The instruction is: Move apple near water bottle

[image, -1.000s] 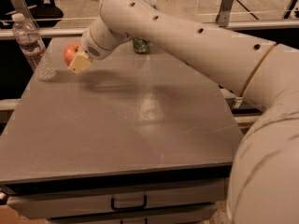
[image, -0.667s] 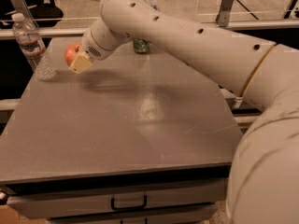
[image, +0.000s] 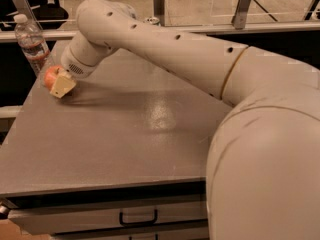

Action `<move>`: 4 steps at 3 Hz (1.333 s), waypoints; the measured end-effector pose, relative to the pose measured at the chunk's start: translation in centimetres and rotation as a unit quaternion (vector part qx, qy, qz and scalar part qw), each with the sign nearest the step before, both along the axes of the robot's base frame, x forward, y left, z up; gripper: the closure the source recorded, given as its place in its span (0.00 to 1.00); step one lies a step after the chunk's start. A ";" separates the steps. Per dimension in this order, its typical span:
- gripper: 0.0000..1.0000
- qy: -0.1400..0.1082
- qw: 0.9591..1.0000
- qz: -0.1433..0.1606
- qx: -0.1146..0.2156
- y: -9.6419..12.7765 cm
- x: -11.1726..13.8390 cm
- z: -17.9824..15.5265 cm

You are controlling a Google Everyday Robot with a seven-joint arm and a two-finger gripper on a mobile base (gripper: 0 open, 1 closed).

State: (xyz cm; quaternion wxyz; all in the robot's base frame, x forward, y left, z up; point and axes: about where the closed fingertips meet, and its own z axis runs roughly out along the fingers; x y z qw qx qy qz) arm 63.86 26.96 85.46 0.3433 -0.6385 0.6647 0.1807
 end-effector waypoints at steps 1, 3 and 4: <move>0.36 0.009 1.000 0.012 -0.009 0.9 -0.6 -0.7; 0.00 0.008 1.000 0.001 -0.021 0.3 0.1 -0.7; 0.00 -0.001 1.000 -0.018 -0.017 -1.4 1.3 0.4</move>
Offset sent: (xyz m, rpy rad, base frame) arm -0.0008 0.0047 -0.0083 -0.0475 0.0241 0.0042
